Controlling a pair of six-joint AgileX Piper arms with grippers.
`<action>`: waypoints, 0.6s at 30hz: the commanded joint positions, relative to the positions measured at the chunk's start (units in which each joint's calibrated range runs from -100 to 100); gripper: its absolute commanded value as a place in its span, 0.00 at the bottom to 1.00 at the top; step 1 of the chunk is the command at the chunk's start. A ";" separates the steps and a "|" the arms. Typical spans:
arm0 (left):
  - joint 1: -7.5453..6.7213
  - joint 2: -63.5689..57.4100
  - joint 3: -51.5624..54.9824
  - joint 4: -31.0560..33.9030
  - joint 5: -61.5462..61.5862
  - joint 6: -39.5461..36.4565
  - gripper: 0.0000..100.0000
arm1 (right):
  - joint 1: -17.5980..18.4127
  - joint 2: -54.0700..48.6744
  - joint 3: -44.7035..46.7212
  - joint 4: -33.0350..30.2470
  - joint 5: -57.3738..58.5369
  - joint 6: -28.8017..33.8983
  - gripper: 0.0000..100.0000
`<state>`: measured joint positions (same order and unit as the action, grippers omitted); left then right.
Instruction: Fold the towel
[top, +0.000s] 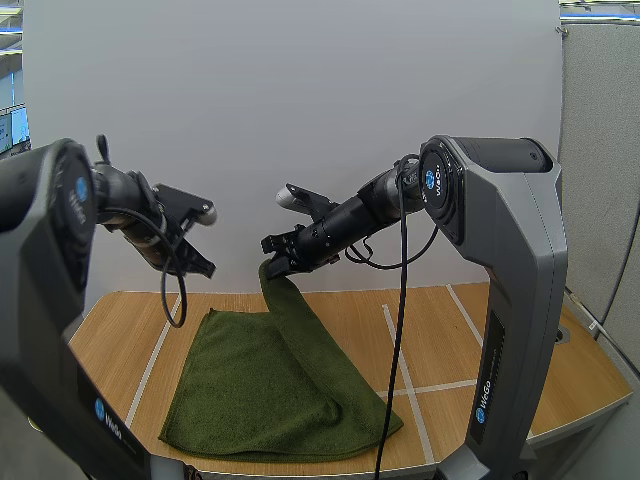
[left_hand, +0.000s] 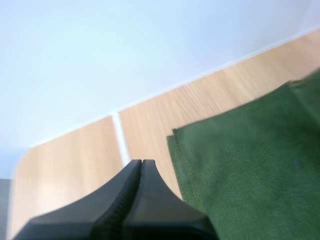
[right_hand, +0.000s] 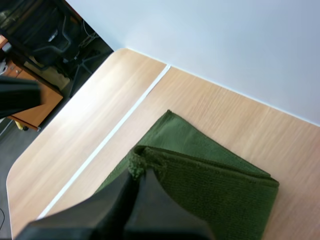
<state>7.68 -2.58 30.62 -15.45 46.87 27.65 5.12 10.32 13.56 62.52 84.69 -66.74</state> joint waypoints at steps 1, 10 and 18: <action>1.91 -23.29 8.12 -1.74 1.56 0.01 0.00 | 0.63 -0.92 -0.02 3.97 -4.19 -1.99 0.00; 3.53 -44.79 10.24 -1.42 11.48 -5.08 0.00 | 3.70 0.14 -0.02 3.55 -14.30 -2.96 0.00; 8.84 -51.89 10.38 -1.42 22.67 -4.74 0.00 | 4.79 1.48 -0.02 3.24 -14.95 -2.96 0.00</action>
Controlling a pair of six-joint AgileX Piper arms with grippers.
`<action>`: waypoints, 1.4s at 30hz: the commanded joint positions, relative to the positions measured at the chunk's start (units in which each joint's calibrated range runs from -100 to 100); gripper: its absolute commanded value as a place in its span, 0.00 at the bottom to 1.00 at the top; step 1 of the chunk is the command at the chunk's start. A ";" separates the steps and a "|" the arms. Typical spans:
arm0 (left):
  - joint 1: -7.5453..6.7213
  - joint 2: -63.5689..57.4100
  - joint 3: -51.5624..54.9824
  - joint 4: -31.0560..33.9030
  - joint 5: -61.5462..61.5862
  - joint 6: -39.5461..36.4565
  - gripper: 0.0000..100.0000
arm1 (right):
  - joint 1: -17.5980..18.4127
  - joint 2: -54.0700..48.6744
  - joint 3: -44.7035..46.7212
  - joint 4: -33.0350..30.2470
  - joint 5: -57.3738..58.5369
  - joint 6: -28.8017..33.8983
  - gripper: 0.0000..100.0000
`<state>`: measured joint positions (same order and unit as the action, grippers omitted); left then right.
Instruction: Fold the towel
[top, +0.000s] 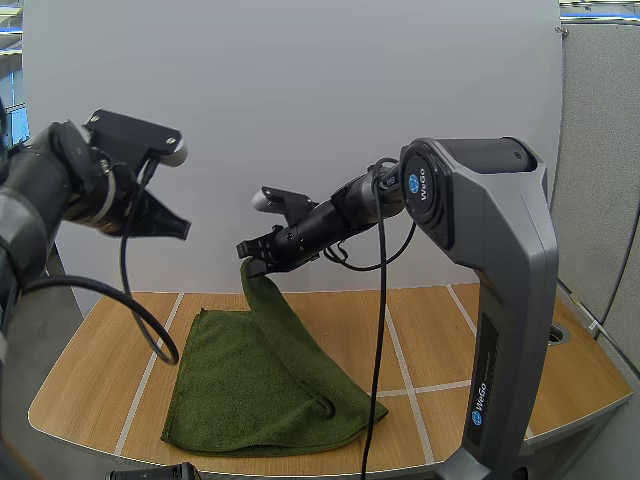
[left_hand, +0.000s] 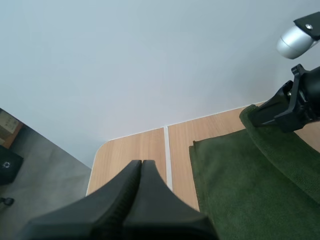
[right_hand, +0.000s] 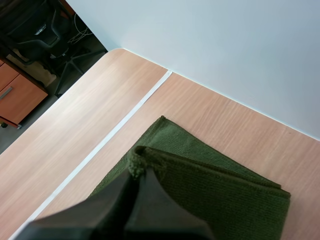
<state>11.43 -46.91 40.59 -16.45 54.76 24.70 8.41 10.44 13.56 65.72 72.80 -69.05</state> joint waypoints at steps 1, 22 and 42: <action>5.09 -8.17 0.40 -0.42 15.24 -1.18 0.00 | 1.50 1.36 -0.02 0.04 -3.23 -0.64 0.00; 5.09 -4.17 27.32 -1.05 38.31 19.70 0.00 | 1.50 1.36 -0.02 -1.24 -3.99 -1.61 0.00; 5.09 25.11 28.55 -0.23 11.52 21.30 0.00 | 1.50 1.36 -0.02 -0.81 -4.14 -1.61 0.00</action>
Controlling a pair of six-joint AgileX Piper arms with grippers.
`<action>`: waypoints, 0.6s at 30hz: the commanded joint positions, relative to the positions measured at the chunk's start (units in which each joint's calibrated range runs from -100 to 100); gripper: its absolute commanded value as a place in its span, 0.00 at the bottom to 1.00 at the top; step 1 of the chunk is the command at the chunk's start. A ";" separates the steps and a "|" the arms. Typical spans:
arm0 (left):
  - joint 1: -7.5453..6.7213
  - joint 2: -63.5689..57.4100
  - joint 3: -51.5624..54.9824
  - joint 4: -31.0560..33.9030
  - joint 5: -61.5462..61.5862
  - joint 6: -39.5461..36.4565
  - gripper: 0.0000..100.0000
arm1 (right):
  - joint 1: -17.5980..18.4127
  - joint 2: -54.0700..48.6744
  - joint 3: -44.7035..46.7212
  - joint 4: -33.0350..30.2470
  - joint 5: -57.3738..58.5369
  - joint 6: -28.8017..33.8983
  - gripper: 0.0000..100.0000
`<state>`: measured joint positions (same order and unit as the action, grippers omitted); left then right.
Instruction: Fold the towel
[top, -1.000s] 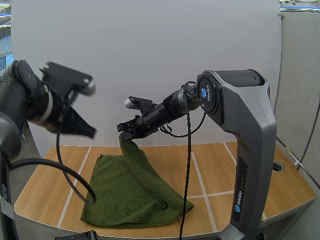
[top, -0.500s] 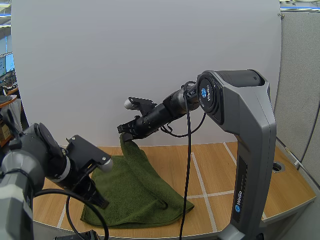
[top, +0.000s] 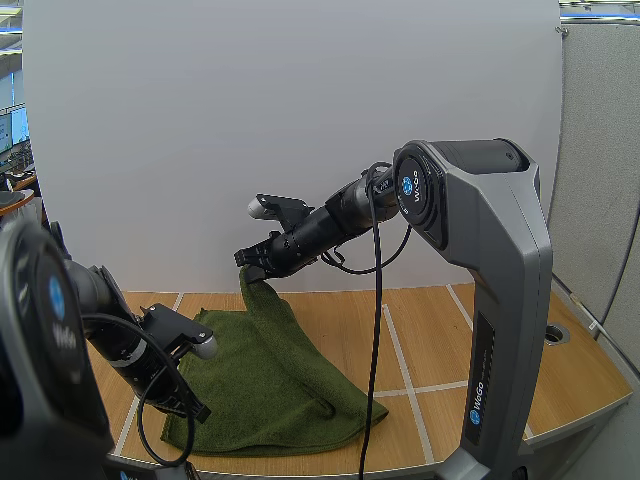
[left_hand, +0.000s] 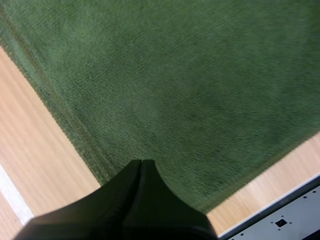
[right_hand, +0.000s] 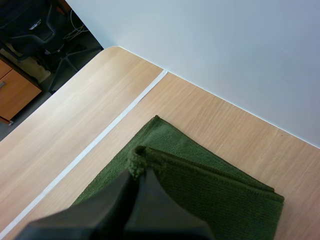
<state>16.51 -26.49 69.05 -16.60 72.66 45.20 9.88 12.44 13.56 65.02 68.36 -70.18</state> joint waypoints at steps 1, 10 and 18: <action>-0.07 5.72 0.09 -0.08 -7.33 0.80 0.00 | 0.03 -0.65 -0.02 -0.11 0.30 -0.49 0.00; -0.14 11.23 0.09 -3.93 -12.02 3.86 0.00 | 0.03 -0.65 -0.02 -0.11 0.30 -0.49 0.00; -0.14 14.70 3.11 -3.93 -18.94 5.33 0.00 | 0.42 -0.65 -0.02 -0.11 -0.47 -0.40 0.00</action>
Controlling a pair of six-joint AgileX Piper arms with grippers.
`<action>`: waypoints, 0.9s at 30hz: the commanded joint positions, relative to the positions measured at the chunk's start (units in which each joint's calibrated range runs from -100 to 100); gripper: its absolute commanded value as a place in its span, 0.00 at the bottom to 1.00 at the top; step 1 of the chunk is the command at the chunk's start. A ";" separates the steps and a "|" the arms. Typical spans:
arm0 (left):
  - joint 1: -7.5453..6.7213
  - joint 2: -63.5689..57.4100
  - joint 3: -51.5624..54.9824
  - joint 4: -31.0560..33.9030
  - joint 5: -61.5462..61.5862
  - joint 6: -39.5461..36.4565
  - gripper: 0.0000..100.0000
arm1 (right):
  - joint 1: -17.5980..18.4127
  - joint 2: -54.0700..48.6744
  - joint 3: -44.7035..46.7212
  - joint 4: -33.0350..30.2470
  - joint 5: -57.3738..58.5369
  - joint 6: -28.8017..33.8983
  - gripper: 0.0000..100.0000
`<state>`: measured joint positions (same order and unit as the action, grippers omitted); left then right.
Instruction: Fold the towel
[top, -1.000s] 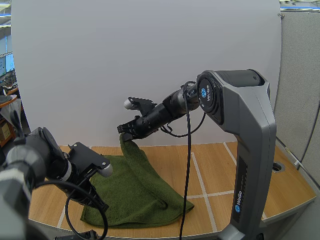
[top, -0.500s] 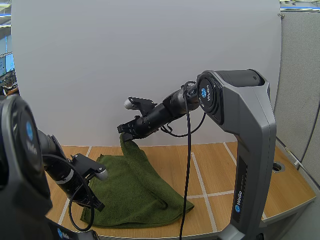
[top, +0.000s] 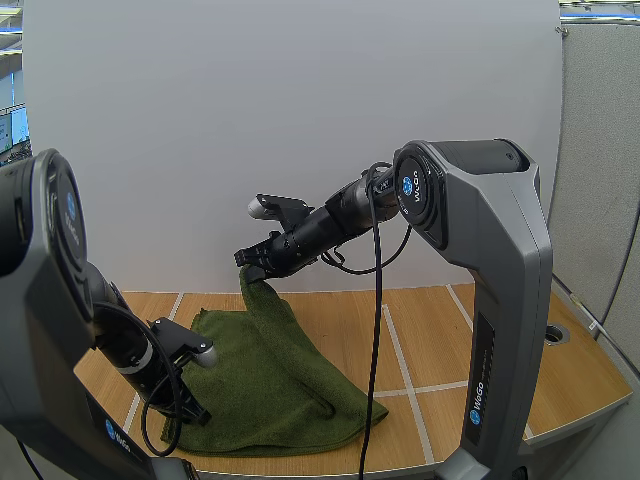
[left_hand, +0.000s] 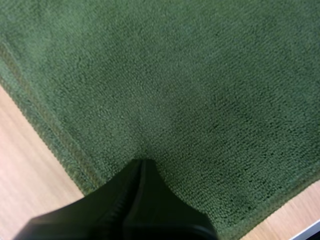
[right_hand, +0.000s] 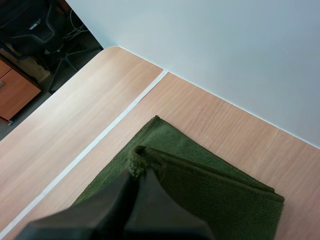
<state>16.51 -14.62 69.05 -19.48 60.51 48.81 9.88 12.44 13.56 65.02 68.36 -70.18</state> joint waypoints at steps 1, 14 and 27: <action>-0.14 2.83 3.46 -1.04 -7.60 1.93 0.00 | 0.52 -0.65 -0.02 0.03 -0.47 -0.40 0.00; -0.14 2.83 3.42 -1.40 -8.10 2.27 0.00 | 4.68 -0.10 -0.02 0.73 -10.40 -0.49 0.00; -0.14 2.83 3.42 -1.39 -7.43 2.27 0.00 | 9.27 6.13 -2.82 1.19 -25.50 -2.76 0.00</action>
<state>16.51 -13.22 70.93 -20.81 56.76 50.67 17.96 14.99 13.56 65.78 47.22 -71.67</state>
